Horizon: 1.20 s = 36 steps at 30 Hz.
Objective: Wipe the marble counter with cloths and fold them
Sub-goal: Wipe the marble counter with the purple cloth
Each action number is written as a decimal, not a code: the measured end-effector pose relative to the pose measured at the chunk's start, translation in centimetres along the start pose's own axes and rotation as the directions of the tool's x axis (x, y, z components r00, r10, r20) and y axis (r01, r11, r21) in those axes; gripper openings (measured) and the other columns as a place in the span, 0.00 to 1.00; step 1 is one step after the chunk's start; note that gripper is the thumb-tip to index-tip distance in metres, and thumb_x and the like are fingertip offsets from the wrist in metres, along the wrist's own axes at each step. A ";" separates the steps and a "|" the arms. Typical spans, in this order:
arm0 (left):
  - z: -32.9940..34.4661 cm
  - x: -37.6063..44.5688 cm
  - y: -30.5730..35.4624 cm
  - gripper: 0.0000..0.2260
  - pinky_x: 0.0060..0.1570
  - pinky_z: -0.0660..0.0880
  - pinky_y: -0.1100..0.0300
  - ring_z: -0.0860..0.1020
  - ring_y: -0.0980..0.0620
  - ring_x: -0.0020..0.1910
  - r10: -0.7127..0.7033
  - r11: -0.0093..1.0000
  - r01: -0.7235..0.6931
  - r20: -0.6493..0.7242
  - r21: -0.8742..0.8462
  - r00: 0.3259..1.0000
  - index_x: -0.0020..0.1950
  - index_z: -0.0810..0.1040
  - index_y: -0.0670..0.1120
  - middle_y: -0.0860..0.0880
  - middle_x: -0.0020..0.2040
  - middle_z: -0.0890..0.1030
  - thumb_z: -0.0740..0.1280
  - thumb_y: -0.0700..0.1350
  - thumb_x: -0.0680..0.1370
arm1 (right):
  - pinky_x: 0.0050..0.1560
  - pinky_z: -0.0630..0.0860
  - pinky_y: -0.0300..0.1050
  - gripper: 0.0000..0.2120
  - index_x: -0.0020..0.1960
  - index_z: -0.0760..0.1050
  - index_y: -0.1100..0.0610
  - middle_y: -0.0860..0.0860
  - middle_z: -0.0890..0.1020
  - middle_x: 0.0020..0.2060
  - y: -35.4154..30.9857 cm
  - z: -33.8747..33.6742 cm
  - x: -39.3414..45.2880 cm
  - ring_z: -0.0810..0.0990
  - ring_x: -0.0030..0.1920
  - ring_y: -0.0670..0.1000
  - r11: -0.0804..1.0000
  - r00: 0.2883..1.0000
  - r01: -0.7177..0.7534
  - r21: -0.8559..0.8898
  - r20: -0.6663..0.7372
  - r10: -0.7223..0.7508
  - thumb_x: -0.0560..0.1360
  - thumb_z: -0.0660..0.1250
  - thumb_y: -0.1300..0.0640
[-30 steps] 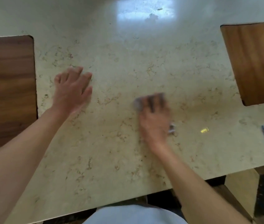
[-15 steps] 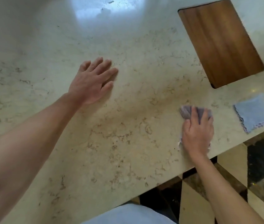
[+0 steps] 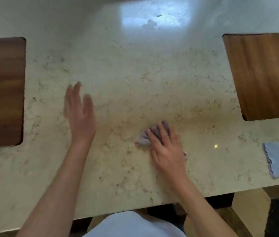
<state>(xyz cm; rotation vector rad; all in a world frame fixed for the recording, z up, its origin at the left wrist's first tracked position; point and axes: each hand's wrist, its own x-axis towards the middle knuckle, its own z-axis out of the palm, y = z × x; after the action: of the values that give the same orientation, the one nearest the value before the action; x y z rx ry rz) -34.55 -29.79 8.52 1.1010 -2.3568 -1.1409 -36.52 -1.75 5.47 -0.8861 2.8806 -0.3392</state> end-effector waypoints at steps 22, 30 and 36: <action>0.9 -20.7 -5.8 0.25 0.77 0.52 0.40 0.54 0.39 0.80 -0.533 0.584 0.777 -0.612 0.234 0.584 0.78 0.63 0.46 0.38 0.80 0.59 0.52 0.49 0.81 | 0.75 0.62 0.62 0.24 0.77 0.65 0.46 0.55 0.58 0.81 5.4 -2.0 11.4 0.57 0.80 0.61 0.719 0.703 0.695 0.005 0.204 -0.681 0.81 0.58 0.50; 0.9 -20.8 -6.2 0.24 0.78 0.51 0.42 0.54 0.40 0.81 -0.504 0.584 0.769 -0.627 0.259 0.594 0.79 0.64 0.46 0.39 0.80 0.60 0.53 0.48 0.82 | 0.73 0.62 0.64 0.23 0.75 0.68 0.49 0.58 0.64 0.78 -12.0 2.2 20.6 0.63 0.75 0.68 0.902 0.902 0.431 -0.018 0.015 -0.431 0.81 0.55 0.51; 1.0 -21.1 -6.6 0.23 0.78 0.51 0.42 0.56 0.41 0.80 -0.460 0.628 0.745 -0.664 0.225 0.589 0.77 0.67 0.47 0.40 0.80 0.62 0.55 0.47 0.82 | 0.72 0.64 0.62 0.22 0.75 0.67 0.45 0.54 0.64 0.78 -16.2 3.4 8.8 0.64 0.76 0.64 0.376 0.357 0.921 0.103 0.166 -0.919 0.82 0.57 0.49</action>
<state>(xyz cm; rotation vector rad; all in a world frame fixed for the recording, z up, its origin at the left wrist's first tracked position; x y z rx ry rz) -17.79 -16.03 4.04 2.2333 -1.8134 -0.2291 -34.44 -20.39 5.80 -2.3446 1.8413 -0.2698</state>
